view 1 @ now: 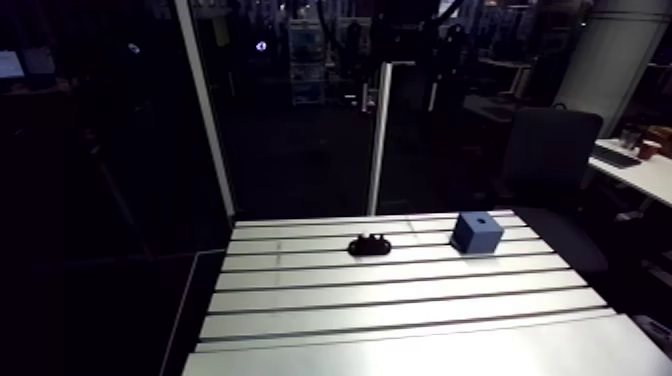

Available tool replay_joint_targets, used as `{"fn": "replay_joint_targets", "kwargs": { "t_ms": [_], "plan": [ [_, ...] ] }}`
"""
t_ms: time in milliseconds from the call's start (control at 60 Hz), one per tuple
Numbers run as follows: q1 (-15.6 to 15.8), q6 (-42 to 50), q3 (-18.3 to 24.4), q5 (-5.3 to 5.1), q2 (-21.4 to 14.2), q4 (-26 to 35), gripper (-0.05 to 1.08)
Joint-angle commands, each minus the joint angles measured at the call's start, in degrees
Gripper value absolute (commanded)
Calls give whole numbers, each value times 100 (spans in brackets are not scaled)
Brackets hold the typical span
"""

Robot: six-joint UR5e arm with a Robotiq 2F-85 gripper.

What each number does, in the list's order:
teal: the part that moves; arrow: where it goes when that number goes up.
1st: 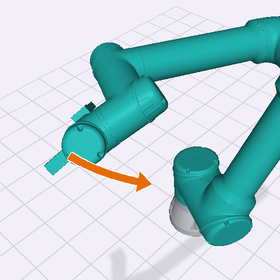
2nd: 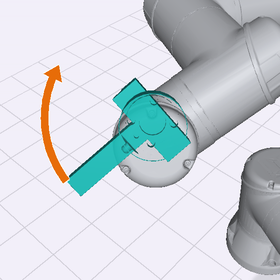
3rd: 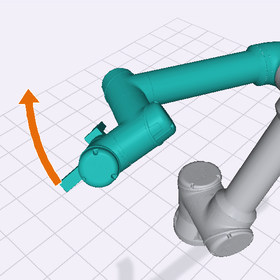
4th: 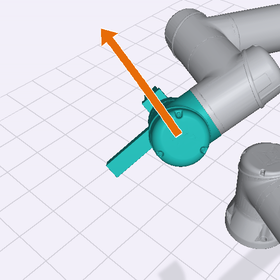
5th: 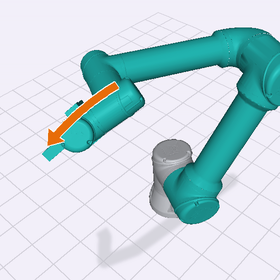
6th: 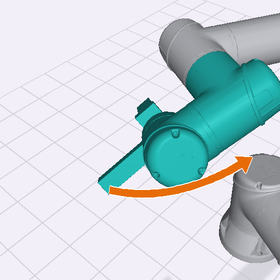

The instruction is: Pick up the M10 bolt and insert it into the hex recess until seated.

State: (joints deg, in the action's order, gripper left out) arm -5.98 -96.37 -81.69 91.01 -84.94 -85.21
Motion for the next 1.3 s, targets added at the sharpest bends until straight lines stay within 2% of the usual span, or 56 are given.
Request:
{"fn": "replay_joint_targets", "kwargs": {
  "t_ms": [17,483,600,767,800,867,1183,1300],
  "plan": [
    [10,-97,123,-97,369,-290,0],
    [18,-79,57,-79,352,-314,0],
    [18,-62,-20,-86,335,-473,0],
    [18,-12,-227,-171,317,-905,0],
    [9,16,-357,-256,308,-1139,0],
    [9,104,-506,-313,300,-1385,0],
    [16,858,-1195,-299,324,-2557,0],
    [18,939,-1347,-273,350,-2751,0]
  ]
}}
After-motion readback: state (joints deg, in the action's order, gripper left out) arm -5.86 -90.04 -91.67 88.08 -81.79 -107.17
